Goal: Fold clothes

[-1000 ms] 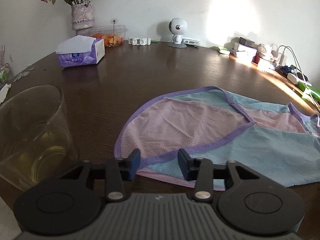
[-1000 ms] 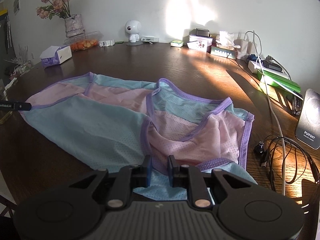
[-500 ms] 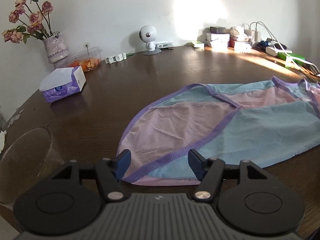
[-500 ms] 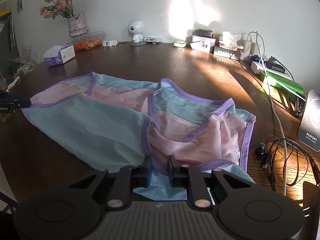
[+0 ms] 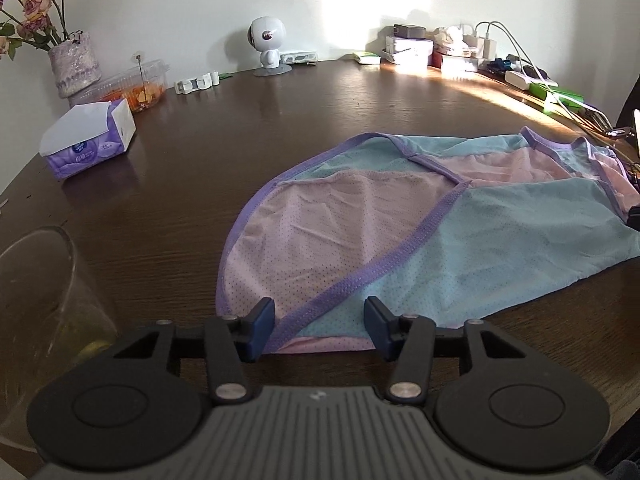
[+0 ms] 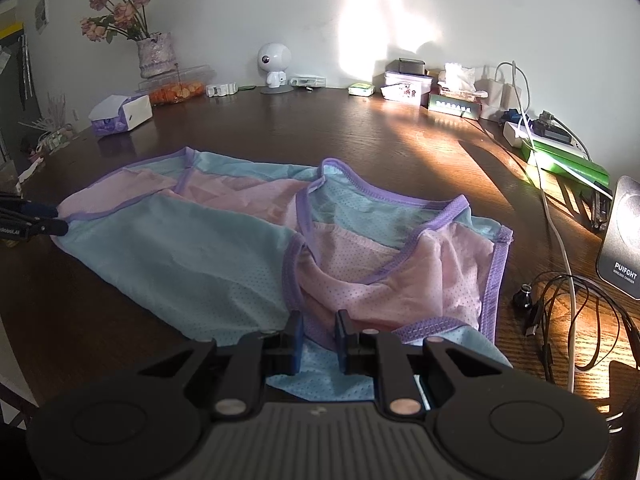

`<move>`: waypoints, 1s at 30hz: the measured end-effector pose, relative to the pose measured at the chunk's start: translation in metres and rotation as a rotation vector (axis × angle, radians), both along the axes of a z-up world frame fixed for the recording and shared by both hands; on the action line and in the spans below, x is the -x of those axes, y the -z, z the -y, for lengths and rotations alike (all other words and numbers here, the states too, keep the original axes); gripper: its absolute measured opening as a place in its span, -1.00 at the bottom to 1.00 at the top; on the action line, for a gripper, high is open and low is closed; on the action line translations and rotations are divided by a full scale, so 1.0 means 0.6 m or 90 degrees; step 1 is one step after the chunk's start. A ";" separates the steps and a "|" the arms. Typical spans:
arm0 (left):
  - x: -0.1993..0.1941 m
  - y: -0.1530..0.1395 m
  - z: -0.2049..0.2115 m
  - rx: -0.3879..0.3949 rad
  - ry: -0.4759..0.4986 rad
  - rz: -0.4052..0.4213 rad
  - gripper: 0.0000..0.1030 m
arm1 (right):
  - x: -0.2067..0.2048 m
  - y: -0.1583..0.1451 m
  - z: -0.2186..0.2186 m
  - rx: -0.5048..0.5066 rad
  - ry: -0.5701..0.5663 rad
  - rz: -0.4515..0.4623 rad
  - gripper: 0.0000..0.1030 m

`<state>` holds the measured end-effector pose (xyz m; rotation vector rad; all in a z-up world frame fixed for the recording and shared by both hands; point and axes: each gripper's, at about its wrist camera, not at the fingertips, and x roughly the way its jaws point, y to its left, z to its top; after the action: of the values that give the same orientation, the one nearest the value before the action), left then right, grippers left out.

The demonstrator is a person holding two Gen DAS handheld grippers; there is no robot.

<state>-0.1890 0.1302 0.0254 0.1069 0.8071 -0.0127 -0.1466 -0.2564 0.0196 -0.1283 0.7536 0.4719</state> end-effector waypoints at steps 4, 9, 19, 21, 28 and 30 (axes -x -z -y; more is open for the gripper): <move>0.007 -0.006 -0.005 -0.009 -0.001 -0.007 -0.85 | 0.001 0.000 -0.002 0.003 0.005 0.000 -0.70; 0.013 -0.014 -0.004 -0.016 -0.010 -0.012 -0.96 | 0.002 0.000 -0.004 0.006 0.009 0.001 -0.70; 0.027 -0.032 -0.007 -0.020 -0.027 -0.020 -0.96 | 0.001 -0.001 -0.002 0.008 0.009 0.000 -0.70; 0.028 -0.032 -0.002 -0.028 -0.029 -0.023 -0.96 | 0.001 -0.001 -0.002 0.008 0.009 0.001 -0.70; 0.039 -0.054 0.026 -0.059 -0.029 0.006 0.09 | 0.001 -0.005 -0.003 0.012 0.003 -0.006 -0.69; 0.036 -0.071 0.047 -0.034 -0.034 0.048 0.25 | -0.008 -0.018 0.002 -0.004 -0.013 -0.011 -0.68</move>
<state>-0.2105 0.1017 0.0682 0.1358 0.7354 0.0626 -0.1420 -0.2576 0.0302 -0.1267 0.7684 0.4951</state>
